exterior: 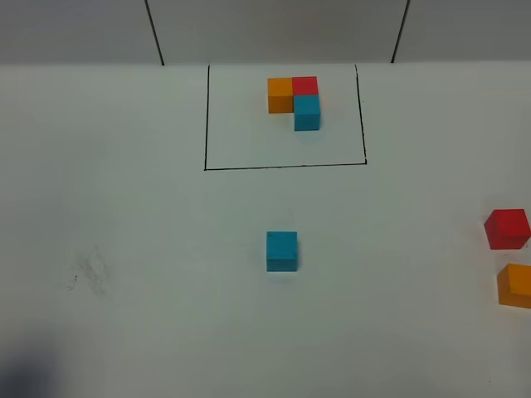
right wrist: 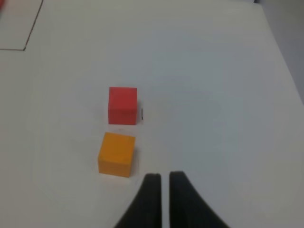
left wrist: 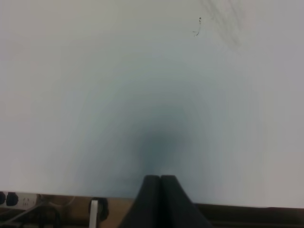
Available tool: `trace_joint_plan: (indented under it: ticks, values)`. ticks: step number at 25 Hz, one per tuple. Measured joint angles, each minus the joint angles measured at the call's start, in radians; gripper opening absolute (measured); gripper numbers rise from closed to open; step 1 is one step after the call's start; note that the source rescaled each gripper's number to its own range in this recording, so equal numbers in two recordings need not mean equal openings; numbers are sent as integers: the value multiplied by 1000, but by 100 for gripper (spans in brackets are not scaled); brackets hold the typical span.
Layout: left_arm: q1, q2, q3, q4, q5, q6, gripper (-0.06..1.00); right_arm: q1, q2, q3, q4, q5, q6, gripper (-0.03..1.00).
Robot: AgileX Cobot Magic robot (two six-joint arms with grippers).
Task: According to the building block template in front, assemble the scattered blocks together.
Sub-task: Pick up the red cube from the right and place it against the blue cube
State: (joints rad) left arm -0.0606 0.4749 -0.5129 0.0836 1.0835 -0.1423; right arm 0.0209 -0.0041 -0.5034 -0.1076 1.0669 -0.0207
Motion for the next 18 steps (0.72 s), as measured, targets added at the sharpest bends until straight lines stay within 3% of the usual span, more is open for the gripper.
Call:
trace_joint_plan:
  ticks: [5,18]
  values:
    - [0,-28,0,0,-1,-3,0,0,0,0,0,0,0,0]
    - [0,-374,1,-1,-1,2,0,0,0,0,0,0,0,0]
